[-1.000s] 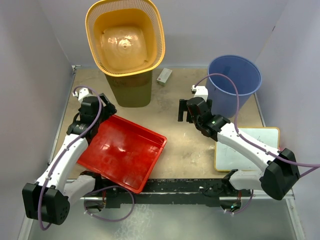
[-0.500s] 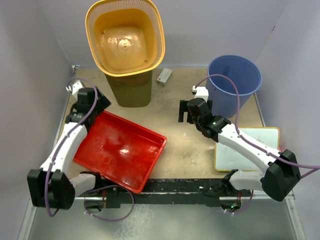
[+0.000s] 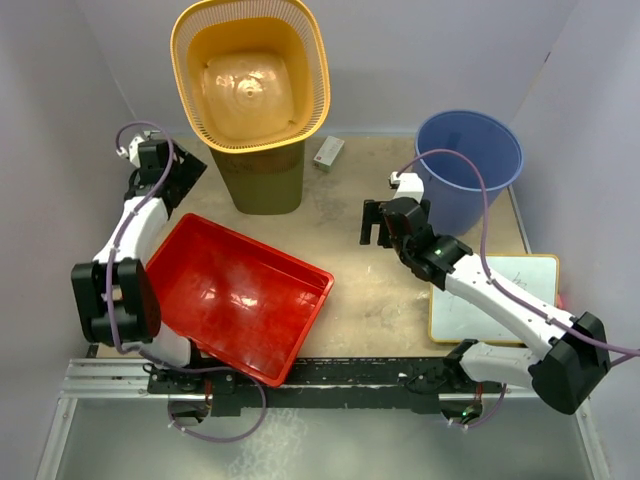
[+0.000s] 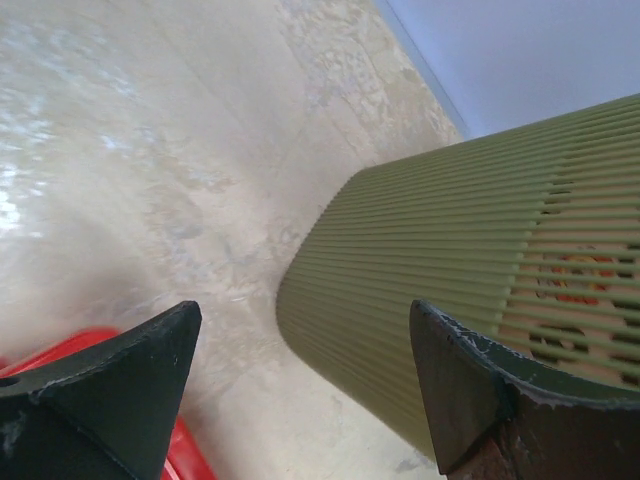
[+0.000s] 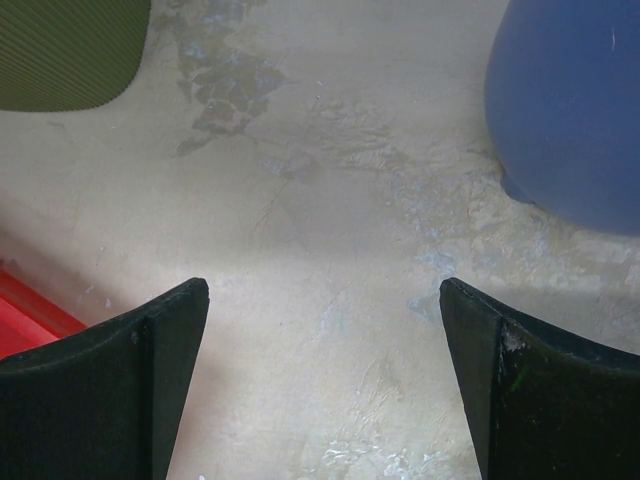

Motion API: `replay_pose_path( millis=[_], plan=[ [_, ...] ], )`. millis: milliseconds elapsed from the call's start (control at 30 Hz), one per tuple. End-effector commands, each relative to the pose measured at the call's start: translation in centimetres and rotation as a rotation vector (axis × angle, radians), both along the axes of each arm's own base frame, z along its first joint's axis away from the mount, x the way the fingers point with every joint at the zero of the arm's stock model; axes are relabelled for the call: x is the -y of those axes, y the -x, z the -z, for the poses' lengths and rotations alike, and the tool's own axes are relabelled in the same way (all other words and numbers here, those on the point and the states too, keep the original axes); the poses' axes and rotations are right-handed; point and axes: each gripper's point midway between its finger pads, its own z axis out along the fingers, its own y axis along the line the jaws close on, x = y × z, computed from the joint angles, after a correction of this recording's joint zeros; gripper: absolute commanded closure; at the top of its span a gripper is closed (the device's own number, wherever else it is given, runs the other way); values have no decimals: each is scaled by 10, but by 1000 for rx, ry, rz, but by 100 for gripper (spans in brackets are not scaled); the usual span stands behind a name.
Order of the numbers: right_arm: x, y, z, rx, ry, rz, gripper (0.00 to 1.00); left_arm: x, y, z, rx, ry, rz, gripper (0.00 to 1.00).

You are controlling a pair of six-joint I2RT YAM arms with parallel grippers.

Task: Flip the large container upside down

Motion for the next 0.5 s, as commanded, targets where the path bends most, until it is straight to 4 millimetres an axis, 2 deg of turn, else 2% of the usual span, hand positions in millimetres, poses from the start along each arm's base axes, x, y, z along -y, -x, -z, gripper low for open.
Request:
replay_pose_path(
  millis=[0,67,133,333,467],
  plan=[
    [9,2,-10,35,3,22,0,23,-42,-23,156,117,101,18],
    [10,3,-14,47,-3,26,0,35,-49,-25,183,136,144,18],
    [15,8,-4,30,11,32,0,49,-55,-23,185,127,184,18],
    [15,7,-6,33,-2,41,0,116,-70,-17,177,104,336,18],
    [15,7,-7,33,-6,48,0,152,-83,-10,185,133,405,18]
  ],
)
